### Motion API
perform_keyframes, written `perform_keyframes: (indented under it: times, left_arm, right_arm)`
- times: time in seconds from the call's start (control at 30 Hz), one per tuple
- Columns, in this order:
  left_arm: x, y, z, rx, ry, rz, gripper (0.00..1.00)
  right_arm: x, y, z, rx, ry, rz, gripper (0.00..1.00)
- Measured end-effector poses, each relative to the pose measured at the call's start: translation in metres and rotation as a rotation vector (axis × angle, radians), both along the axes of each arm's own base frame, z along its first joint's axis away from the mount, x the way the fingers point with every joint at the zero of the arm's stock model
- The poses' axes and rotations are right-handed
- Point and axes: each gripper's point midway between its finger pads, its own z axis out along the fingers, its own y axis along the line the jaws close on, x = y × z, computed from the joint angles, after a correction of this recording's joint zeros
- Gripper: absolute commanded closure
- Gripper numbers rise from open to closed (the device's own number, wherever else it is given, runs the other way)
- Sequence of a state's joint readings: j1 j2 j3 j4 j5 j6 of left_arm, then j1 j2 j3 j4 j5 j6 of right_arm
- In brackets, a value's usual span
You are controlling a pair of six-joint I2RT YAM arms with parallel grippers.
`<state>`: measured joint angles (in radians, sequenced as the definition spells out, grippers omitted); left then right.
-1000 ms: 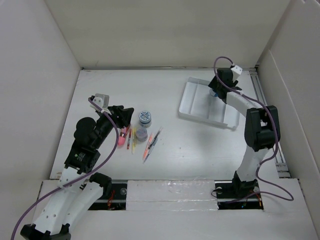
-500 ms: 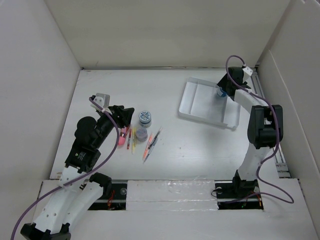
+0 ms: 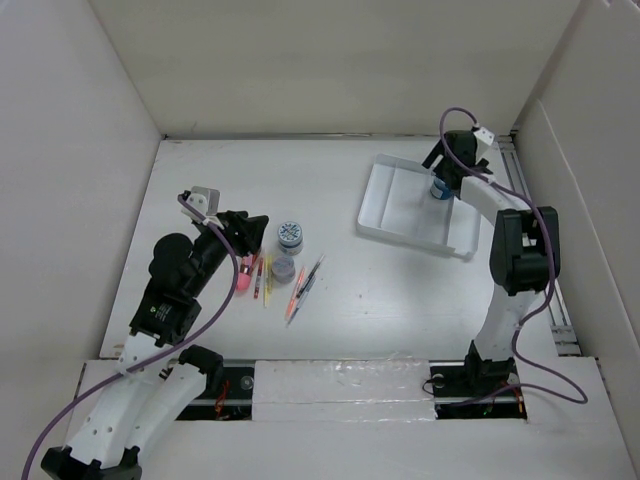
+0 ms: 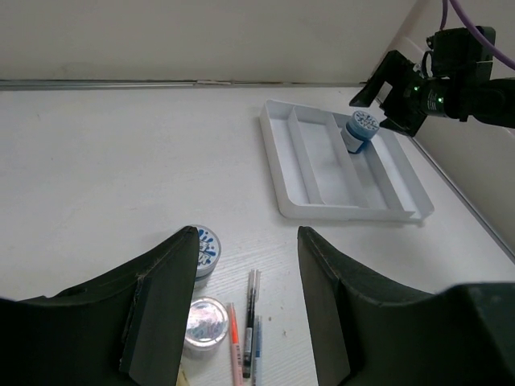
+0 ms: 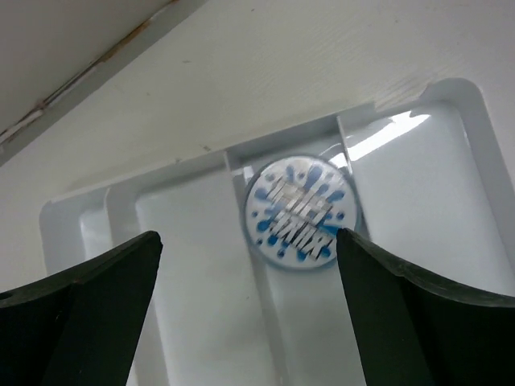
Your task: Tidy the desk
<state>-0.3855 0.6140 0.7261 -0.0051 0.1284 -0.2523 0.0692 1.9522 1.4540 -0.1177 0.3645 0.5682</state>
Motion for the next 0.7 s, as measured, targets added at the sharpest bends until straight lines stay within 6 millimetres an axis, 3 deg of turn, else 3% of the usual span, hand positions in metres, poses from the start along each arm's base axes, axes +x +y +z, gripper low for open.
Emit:
perform_keyframes:
  times: [0.07,0.1,0.13,0.2,0.27,0.33,0.37,0.4,0.43,0.5,0.57,0.7]
  left_arm:
    - [0.000,0.000,0.000,-0.001,-0.001,0.000,0.52]
    - [0.000,0.000,0.000,-0.001,-0.001,0.001,0.52]
    - [0.000,0.000,0.000,-0.001,-0.001,0.002,0.53]
    - [0.000,0.002,0.000,0.000,0.000,0.010,0.58]
    - [0.001,0.006,0.001,-0.007,0.002,0.036,0.66]
    - [0.001,0.016,0.004,-0.019,-0.004,0.092,0.72]
    - [0.001,0.021,0.005,-0.026,-0.009,0.122,0.72]
    - [0.001,0.027,0.007,-0.032,-0.013,0.151,0.72]
    - [0.001,0.032,0.008,-0.041,-0.014,0.180,0.70]
    - [0.000,0.040,0.011,-0.058,-0.019,0.225,0.64]
    - [0.000,0.046,0.015,-0.078,-0.026,0.258,0.56]
    - [0.002,0.046,0.010,-0.074,-0.010,0.265,0.54]
  right_arm:
    - [-0.005,0.017,0.007,-0.013,-0.028,0.036,0.17]
    - [-0.010,0.029,0.013,-0.020,-0.040,0.063,0.49]
    - [-0.013,0.043,0.019,-0.031,-0.057,0.098,0.70]
    - [-0.022,0.082,0.034,-0.033,-0.108,0.188,1.00]
    - [-0.032,0.130,0.049,-0.023,-0.162,0.301,1.00]
    - [-0.050,0.186,0.058,0.003,-0.211,0.447,0.79]
    - [-0.061,0.215,0.058,0.013,-0.224,0.523,0.59]
    - [-0.073,0.243,0.058,0.026,-0.235,0.599,0.20]
    - [-0.088,0.272,0.054,0.034,-0.234,0.679,0.10]
    - [-0.116,0.319,0.043,0.033,-0.215,0.822,0.00]
    - [-0.140,0.355,0.028,0.024,-0.184,0.931,0.00]
    - [-0.163,0.389,0.002,-0.004,-0.118,1.052,0.00]
